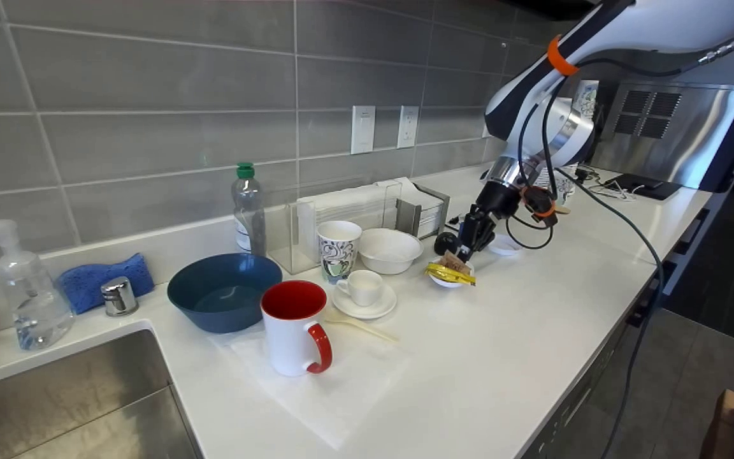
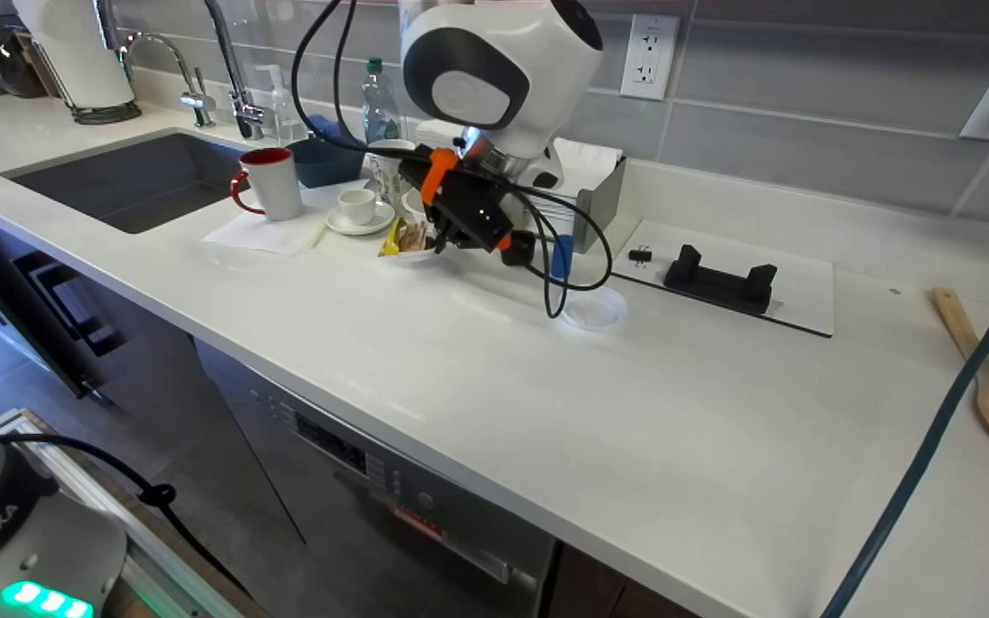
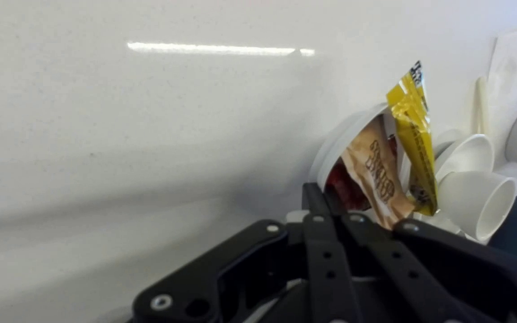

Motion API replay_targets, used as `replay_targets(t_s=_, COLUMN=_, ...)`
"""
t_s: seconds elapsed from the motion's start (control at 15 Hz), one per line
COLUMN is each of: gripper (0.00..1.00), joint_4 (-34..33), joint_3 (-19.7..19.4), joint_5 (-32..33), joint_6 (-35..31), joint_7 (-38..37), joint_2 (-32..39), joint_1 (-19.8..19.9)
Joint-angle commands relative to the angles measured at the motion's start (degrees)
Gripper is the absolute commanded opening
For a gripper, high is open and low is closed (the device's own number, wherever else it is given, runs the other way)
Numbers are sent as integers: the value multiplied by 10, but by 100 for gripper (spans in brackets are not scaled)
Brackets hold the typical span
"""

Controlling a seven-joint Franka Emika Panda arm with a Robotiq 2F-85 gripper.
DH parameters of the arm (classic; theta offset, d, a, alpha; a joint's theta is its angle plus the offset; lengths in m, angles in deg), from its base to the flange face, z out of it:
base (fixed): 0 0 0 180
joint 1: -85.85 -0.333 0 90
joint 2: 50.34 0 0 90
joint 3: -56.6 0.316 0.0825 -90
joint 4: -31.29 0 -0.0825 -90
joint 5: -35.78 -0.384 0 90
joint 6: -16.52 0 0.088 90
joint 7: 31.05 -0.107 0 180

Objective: Put the yellow packet on the cup lid, then shift the lid to the right

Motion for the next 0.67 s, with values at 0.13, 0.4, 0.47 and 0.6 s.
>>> replay_targets(t_s=0.13, gripper=0, joint_4=-13, joint_3=-24, joint_5=-22, joint_6=73, joint_7=-7, joint_2=-29, joint_1=9)
replay_targets(t_s=0.4, gripper=0, joint_4=-25, joint_3=-53, joint_5=-32, joint_6=91, joint_7=-40, joint_2=-48, joint_1=12)
replay_targets(t_s=0.47, gripper=0, joint_4=-29, joint_3=-61, joint_5=-38, joint_6=88, joint_7=-54, joint_2=-51, joint_1=13)
replay_targets(t_s=0.6, gripper=0, joint_4=-37, joint_3=-74, joint_5=-53, joint_6=75, joint_7=-89, joint_2=-52, joint_1=15)
